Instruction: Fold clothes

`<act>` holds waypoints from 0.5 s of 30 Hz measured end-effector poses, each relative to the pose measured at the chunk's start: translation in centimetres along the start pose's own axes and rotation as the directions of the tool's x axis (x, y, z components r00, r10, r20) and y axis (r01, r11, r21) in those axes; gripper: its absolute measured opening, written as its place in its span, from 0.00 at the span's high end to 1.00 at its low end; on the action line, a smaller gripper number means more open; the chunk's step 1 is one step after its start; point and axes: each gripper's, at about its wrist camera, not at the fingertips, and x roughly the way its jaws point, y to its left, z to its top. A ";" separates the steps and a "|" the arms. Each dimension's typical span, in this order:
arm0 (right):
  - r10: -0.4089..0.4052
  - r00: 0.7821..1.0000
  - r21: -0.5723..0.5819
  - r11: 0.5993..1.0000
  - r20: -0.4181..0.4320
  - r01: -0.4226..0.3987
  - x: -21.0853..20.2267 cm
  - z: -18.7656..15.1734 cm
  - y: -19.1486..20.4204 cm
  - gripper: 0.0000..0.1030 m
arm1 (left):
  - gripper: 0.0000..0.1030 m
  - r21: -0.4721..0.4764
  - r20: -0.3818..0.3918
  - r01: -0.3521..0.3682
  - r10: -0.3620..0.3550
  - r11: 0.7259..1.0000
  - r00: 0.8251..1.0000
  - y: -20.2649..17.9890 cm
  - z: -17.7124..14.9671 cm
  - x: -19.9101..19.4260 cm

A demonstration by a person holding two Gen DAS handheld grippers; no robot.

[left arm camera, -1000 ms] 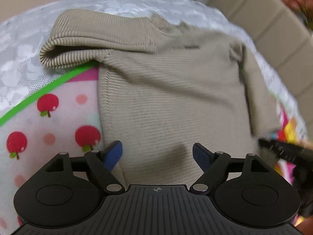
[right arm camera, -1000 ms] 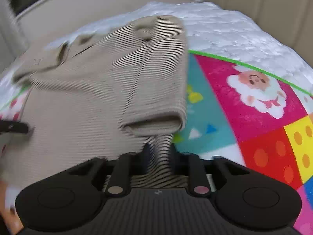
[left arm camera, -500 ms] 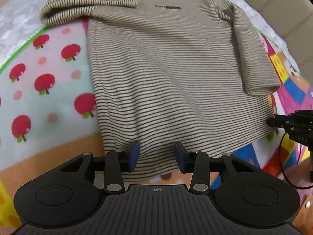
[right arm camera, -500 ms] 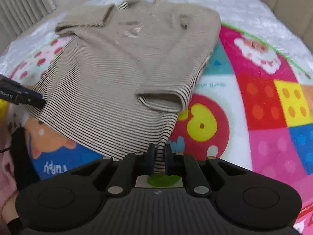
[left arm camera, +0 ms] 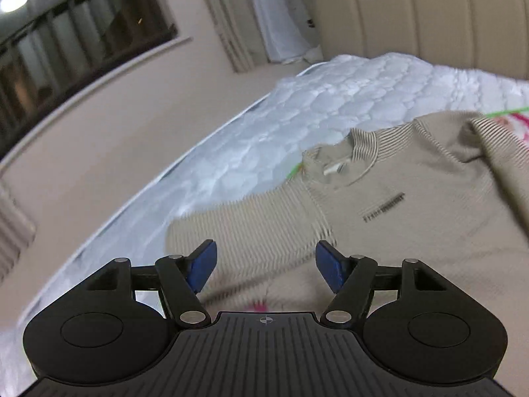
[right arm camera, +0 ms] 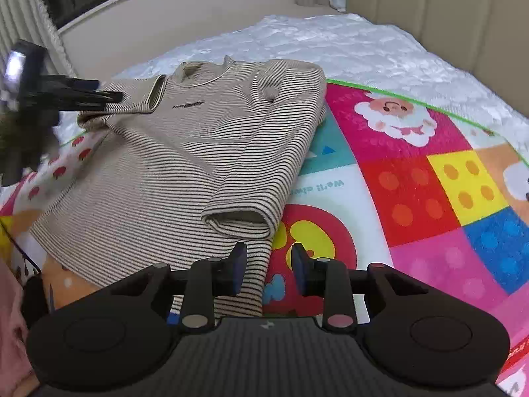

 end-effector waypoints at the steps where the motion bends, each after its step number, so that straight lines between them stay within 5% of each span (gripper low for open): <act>1: 0.002 1.000 0.003 1.000 0.000 -0.002 0.0 0.0 -0.2 0.72 | 0.30 0.020 0.001 -0.011 0.011 1.000 1.000 -0.5 0.4 1.3; 4: 0.013 1.000 0.005 1.000 -0.003 -0.013 0.5 -0.1 -0.3 0.71 | 0.35 0.072 -0.065 -0.040 0.045 0.997 0.997 -1.7 0.6 5.2; 6: 0.007 0.999 -0.024 1.000 0.046 -0.006 0.2 0.5 -0.1 0.71 | 0.73 0.079 -0.096 -0.046 0.054 0.996 0.994 -1.6 0.3 6.7; 8: -0.003 0.992 -0.101 0.995 0.124 0.015 -0.1 2.0 0.7 0.71 | 0.86 0.052 -0.069 -0.092 0.095 0.994 0.993 -0.1 0.5 7.0; 10: -0.004 0.980 -0.195 0.980 0.198 0.044 0.7 5.2 1.9 0.65 | 0.86 -0.067 -0.014 -0.155 0.154 0.986 0.988 2.7 1.2 5.5; 12: 0.029 0.967 -0.241 0.970 0.254 0.034 2.3 8.9 3.1 0.51 | 0.77 -0.246 -0.005 -0.142 0.146 0.959 0.989 5.4 1.5 3.4; 15: 0.085 0.950 -0.246 0.969 0.301 -0.009 6.5 14.4 5.1 0.50 | 0.52 -0.511 -0.053 -0.052 0.030 0.858 0.998 7.3 0.0 -0.3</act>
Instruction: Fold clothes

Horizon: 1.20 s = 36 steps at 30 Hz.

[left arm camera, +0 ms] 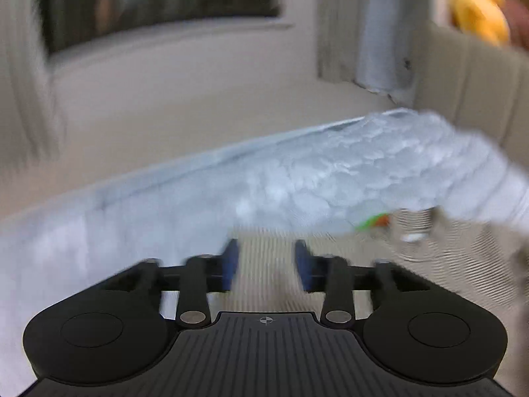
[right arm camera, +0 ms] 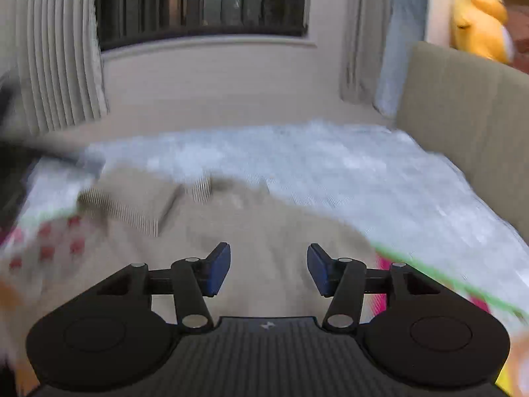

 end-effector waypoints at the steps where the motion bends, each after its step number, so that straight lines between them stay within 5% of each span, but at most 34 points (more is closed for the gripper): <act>1: 0.013 1.000 -0.007 1.000 0.006 -0.013 2.0 0.7 0.7 0.50 | 0.51 -0.077 -0.043 0.051 -0.054 0.996 0.998 0.3 -1.1 -1.1; 6: 0.078 0.997 -0.027 0.997 0.004 -0.078 11.7 4.1 3.9 0.51 | 0.48 -0.079 -0.206 0.265 -0.275 0.961 0.939 -0.5 -5.8 -2.4; 9: 0.084 0.994 0.034 0.996 -0.064 -0.082 16.5 4.3 4.7 0.51 | 0.42 -0.126 -0.260 0.363 -0.384 0.923 0.886 0.3 -7.1 -1.4; 10: 0.095 0.992 0.051 0.995 -0.085 -0.090 17.8 4.2 4.9 0.55 | 0.42 -0.144 -0.276 0.374 -0.400 0.916 0.874 0.4 -7.5 -0.8; 12: 0.145 0.982 0.052 0.989 -0.120 -0.140 19.4 3.8 5.5 0.89 | 0.42 -0.188 -0.312 0.400 -0.441 0.897 0.842 0.9 -8.3 0.5; 14: 0.150 0.980 0.000 0.988 -0.129 -0.151 19.8 3.5 6.7 0.94 | 0.41 -0.231 -0.326 0.422 -0.479 0.877 0.815 1.5 -8.8 1.3; 18: 0.041 0.998 -0.121 0.991 -0.058 -0.048 19.7 4.4 7.5 0.97 | 0.37 -0.286 -0.325 0.449 -0.526 0.847 0.786 2.3 -9.0 1.6; 22: -0.149 0.989 -0.236 0.961 -0.003 0.144 20.8 4.7 6.5 1.00 | 0.35 -0.271 -0.336 0.449 -0.520 0.852 0.785 2.0 -9.4 0.5; 28: -0.193 0.981 -0.147 0.971 -0.012 0.189 18.8 3.8 2.8 0.99 | 0.29 -0.248 -0.340 0.453 -0.515 0.856 0.787 1.8 -9.8 -0.3; 34: 0.067 0.997 0.011 0.998 -0.037 -0.066 15.6 3.7 2.1 0.76 | 0.17 -0.206 -0.327 0.456 -0.500 0.866 0.802 1.6 -9.8 -0.9; 36: 0.115 0.992 0.114 0.987 -0.041 -0.110 16.5 3.5 2.6 0.76 | 0.18 -0.197 -0.282 0.431 -0.472 0.880 0.835 2.0 -9.0 -1.9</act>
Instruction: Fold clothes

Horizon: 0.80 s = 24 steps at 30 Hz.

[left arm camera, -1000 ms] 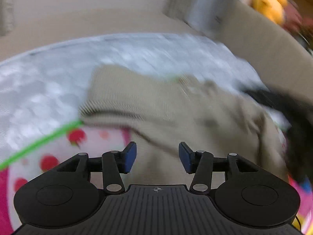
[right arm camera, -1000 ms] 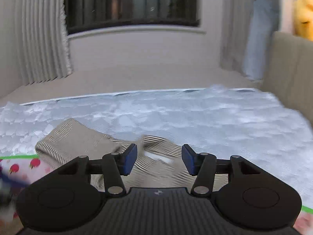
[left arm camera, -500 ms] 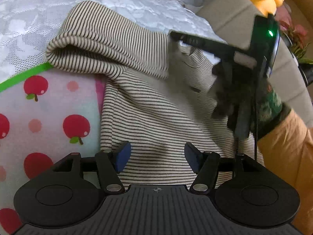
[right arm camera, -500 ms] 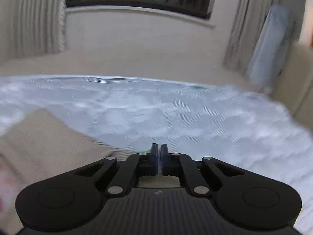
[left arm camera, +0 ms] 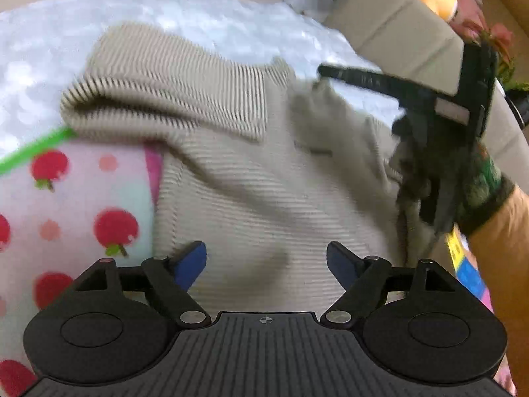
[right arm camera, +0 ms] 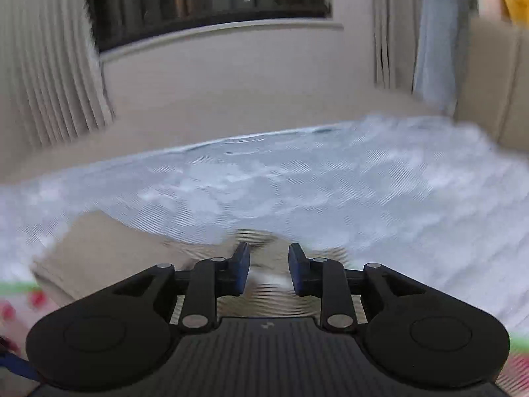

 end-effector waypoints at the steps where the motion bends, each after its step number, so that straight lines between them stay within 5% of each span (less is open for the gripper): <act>1: 0.006 1.000 0.031 0.999 0.000 -0.006 0.8 -0.1 0.5 0.73 | 0.18 -0.001 0.028 -0.015 0.015 1.000 0.999 -0.1 0.2 -0.6; 4: 0.022 1.000 0.016 1.000 -0.022 -0.022 3.0 -0.4 2.2 0.70 | 0.18 -0.034 0.061 0.010 -0.008 0.999 0.998 0.5 0.6 -1.6; 5: 0.028 0.999 -0.009 1.000 -0.042 -0.028 3.8 -0.5 3.1 0.78 | 0.18 -0.043 0.041 0.025 -0.023 0.999 0.999 0.6 0.6 -1.3; 8: -0.063 0.994 -0.177 0.983 -0.091 0.046 5.5 -0.4 6.0 0.91 | 0.19 -0.069 -0.016 0.069 -0.071 0.995 0.997 1.0 0.4 -0.4; 13: -0.224 0.974 -0.327 0.923 -0.024 0.204 7.1 1.5 6.0 0.93 | 0.18 -0.033 -0.074 0.052 -0.054 0.998 0.996 0.7 0.5 1.4; 17: -0.241 0.969 -0.388 0.899 -0.052 0.203 8.7 1.1 5.8 0.91 | 0.18 -0.010 -0.078 0.037 -0.038 0.999 0.996 0.8 0.0 1.2; 21: -0.153 0.988 -0.224 0.963 -0.004 0.148 3.0 1.5 3.6 0.80 | 0.17 0.020 -0.070 0.029 -0.028 0.999 0.997 0.7 -0.3 1.0; 24: -0.120 0.991 -0.179 0.975 0.055 0.128 -3.8 0.8 2.3 0.72 | 0.17 0.076 0.008 -0.031 0.030 0.997 1.000 -0.2 0.3 0.3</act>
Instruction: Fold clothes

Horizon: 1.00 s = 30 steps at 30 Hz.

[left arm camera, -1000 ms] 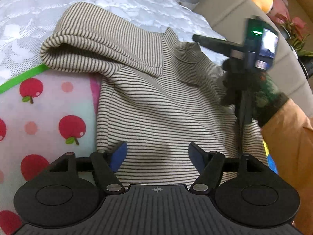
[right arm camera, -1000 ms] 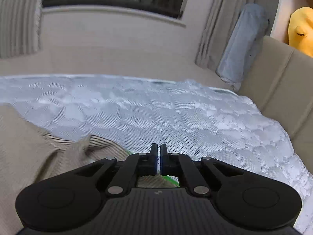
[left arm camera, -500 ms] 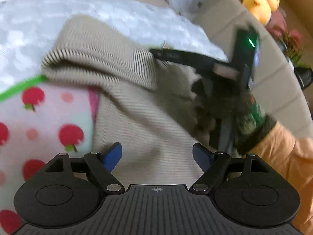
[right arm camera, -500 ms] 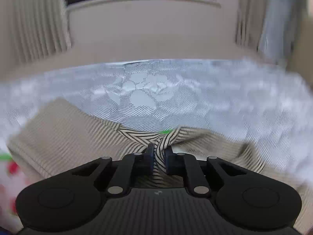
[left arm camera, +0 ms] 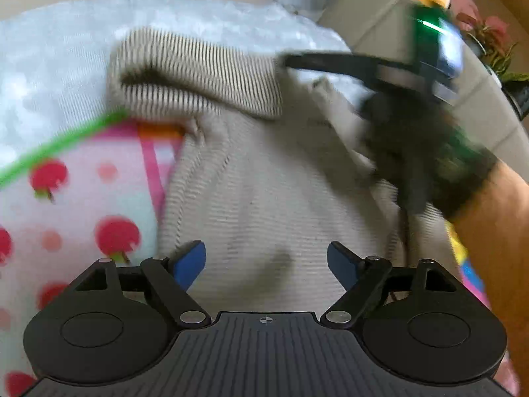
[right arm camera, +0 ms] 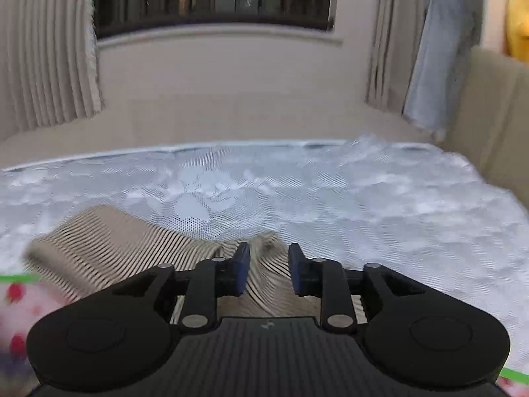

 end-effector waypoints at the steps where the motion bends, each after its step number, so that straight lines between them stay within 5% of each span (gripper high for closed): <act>1: -0.002 1.000 -0.015 1.000 0.012 0.002 -2.4 -0.8 -0.3 0.68 | 0.17 0.064 0.057 -0.056 0.052 0.996 0.997 -0.8 0.2 -0.6; 3: 0.015 1.000 0.015 1.000 0.007 -0.015 -6.9 -2.4 -1.7 0.61 | 0.17 0.194 0.180 -0.179 0.145 0.964 0.973 -2.7 0.8 -1.3; 5: 0.023 1.000 0.093 0.995 -0.015 -0.021 -10.6 -4.2 -3.2 0.60 | 0.17 0.341 0.287 -0.300 0.205 0.891 0.936 -5.0 1.9 -0.5; 7: 0.027 0.999 0.206 0.978 -0.045 -0.017 -13.3 -6.1 -4.7 0.60 | 0.18 0.495 0.382 -0.415 0.238 0.763 0.893 -7.5 3.0 1.2; 10: 0.038 0.995 0.370 0.929 -0.088 -0.003 -17.0 -9.2 -6.7 0.57 | 0.28 0.709 0.412 -0.503 0.289 0.495 0.864 -9.2 2.9 6.1; 12: 0.034 0.996 0.424 0.906 -0.083 0.005 -18.7 -10.5 -7.2 0.55 | 0.32 0.736 0.407 -0.537 0.365 0.412 0.838 -8.6 3.2 8.2; 13: 0.027 0.997 0.435 0.900 -0.077 0.010 -19.1 -10.8 -7.4 0.54 | 0.32 0.732 0.398 -0.550 0.403 0.402 0.824 -8.1 3.6 9.1; 14: 0.016 0.997 0.428 0.904 -0.070 0.015 -19.0 -10.6 -7.4 0.54 | 0.33 0.720 0.384 -0.559 0.435 0.411 0.814 -7.4 4.2 9.8; 16: 0.001 0.999 0.415 0.910 -0.051 0.020 -18.9 -10.3 -7.5 0.54 | 0.48 0.689 0.345 -0.549 0.452 0.473 0.823 -6.1 5.3 9.6; 18: 0.013 1.000 0.416 0.909 -0.004 -0.010 -19.1 -9.7 -7.5 0.54 | 0.90 0.624 0.346 -0.555 0.443 0.550 0.827 -6.3 6.8 7.8; 20: 0.023 0.999 0.415 0.909 0.039 -0.037 -19.4 -9.3 -7.6 0.54 | 0.90 0.544 0.390 -0.582 0.432 0.605 0.813 -6.8 8.4 5.3; 26: -0.001 0.997 0.421 0.906 0.082 -0.034 -21.0 -9.5 -8.5 0.54 | 0.90 0.350 0.449 -0.438 0.262 0.828 0.854 -10.5 13.5 -1.6; 30: -0.028 0.995 0.445 0.896 0.093 -0.016 -21.5 -10.1 -9.1 0.53 | 0.90 0.279 0.443 -0.293 0.148 0.915 0.884 -13.1 13.9 0.3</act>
